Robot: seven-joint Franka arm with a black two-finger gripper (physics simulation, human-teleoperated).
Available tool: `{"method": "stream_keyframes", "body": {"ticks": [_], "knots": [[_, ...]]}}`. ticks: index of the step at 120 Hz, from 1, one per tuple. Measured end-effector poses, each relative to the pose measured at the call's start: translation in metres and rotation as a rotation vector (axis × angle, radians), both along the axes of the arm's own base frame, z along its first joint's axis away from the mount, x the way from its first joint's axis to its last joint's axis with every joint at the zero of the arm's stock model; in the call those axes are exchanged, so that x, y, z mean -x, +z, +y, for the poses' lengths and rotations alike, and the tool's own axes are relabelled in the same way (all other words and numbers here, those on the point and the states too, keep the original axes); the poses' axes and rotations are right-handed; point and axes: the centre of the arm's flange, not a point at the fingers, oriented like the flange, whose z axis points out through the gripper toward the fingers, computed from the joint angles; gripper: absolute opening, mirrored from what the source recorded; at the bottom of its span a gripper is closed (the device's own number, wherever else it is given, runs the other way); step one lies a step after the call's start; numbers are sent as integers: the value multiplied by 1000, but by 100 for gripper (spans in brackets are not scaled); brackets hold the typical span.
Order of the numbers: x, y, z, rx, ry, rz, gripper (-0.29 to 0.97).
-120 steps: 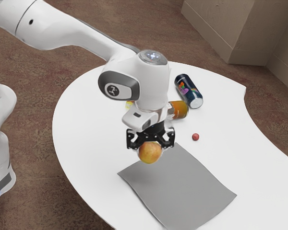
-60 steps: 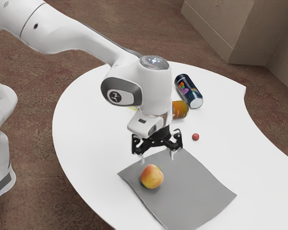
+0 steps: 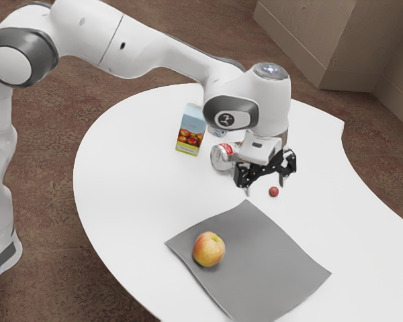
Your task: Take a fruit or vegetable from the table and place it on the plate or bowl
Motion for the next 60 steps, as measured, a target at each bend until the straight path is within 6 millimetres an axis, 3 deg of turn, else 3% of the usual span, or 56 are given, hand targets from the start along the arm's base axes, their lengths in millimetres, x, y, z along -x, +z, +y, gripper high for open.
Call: {"method": "stream_keyframes", "body": {"ticks": [8,19,34,60], "knots": [[-11,3,-3,3,-9,-8,68],[-27,13,9,-1,3,-11,68],[-48,-9,42,-16,38,43,68],[-59,-37,54,-30,29,100,68]]}}
